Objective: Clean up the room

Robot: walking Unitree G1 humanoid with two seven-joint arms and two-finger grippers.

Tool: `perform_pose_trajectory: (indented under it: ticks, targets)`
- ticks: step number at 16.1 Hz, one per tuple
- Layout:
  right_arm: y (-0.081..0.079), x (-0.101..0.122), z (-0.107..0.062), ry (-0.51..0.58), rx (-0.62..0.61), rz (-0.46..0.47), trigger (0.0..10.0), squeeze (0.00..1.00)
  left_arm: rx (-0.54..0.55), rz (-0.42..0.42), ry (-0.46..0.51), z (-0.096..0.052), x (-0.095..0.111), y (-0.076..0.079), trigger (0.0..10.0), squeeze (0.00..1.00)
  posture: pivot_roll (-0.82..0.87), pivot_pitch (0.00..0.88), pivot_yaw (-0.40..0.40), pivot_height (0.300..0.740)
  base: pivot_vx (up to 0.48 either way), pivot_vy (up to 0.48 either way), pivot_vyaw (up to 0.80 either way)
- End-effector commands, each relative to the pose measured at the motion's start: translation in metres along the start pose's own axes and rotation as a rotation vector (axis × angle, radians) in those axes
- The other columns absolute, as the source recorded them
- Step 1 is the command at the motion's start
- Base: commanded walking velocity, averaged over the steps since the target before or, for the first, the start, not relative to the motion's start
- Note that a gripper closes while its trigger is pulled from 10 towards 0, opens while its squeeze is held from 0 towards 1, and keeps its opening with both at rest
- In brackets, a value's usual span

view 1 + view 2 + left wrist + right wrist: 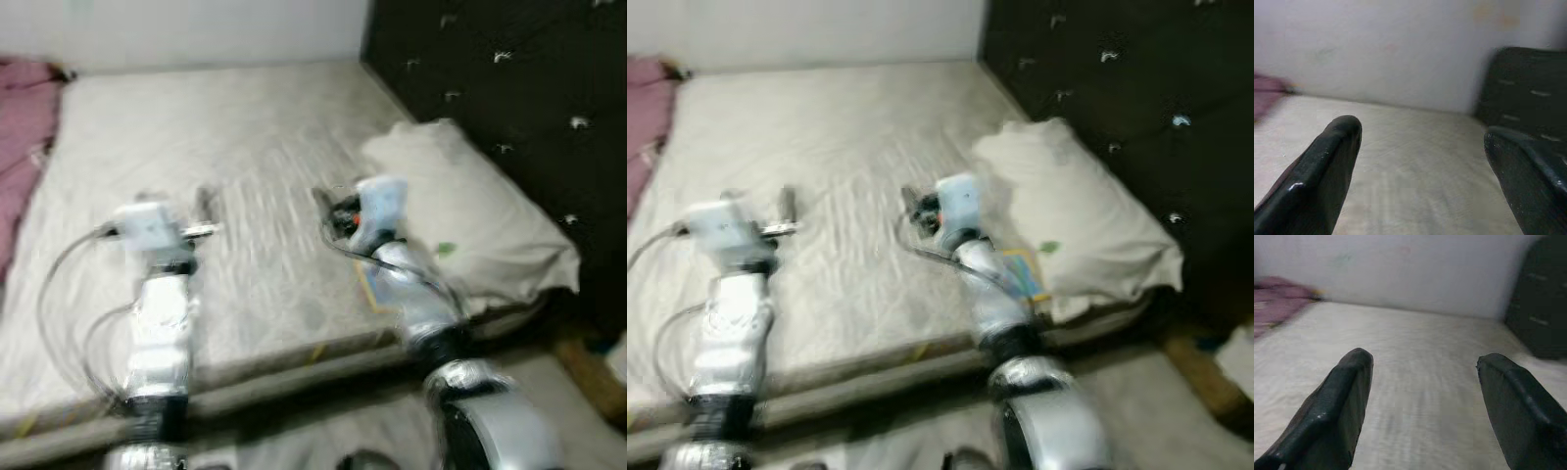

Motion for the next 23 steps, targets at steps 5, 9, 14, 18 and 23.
perform_pose_trajectory:
  ticks: [5, 9, 14, 18, 23]
  targets:
    - [-0.013, 0.009, 0.006, 0.025, 0.024, 0.033, 10.0, 0.00, 0.076, 0.027, -0.013, -0.001, -0.001, -0.023, 10.0, 0.00, 0.08, 0.000, -0.041, 0.740, 0.000, 0.000, 0.00]
    - [-0.015, 0.009, 0.005, 0.027, 0.030, 0.006, 10.0, 0.00, 0.078, 0.030, -0.019, -0.001, -0.002, -0.023, 10.0, 0.00, 0.08, 0.000, -0.041, 0.740, 0.000, 0.468, 0.40]
    - [-0.015, 0.007, 0.005, 0.018, 0.035, 0.011, 10.0, 0.00, 0.080, 0.026, -0.018, -0.001, -0.002, -0.023, 10.0, 0.00, 0.08, 0.000, -0.043, 0.740, 0.000, 0.480, 0.44]
    - [-0.015, 0.005, 0.005, 0.012, 0.036, 0.014, 10.0, 0.00, 0.077, 0.022, -0.022, -0.002, -0.004, -0.022, 10.0, 0.00, 0.08, 0.000, -0.044, 0.740, 0.000, 0.476, 0.00]
    - [-0.006, 0.004, 0.003, 0.016, -0.001, 0.029, 10.0, 0.00, 0.088, 0.028, -0.012, -0.005, -0.003, -0.026, 10.0, 0.00, 0.07, 0.000, -0.044, 0.740, 0.000, 0.475, 0.00]
Point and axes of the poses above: a point about 5 cm out from each wrist's last joint towards the gripper, its own z axis pointing out of the wrist towards the gripper, its own x axis along the axis of the wrist's last joint, y = z × x, the point moved 6 cm from there along z, pointing out of the wrist towards the gripper, and after that the axes turned 8 degrees about -z, right-handed, at the moved point
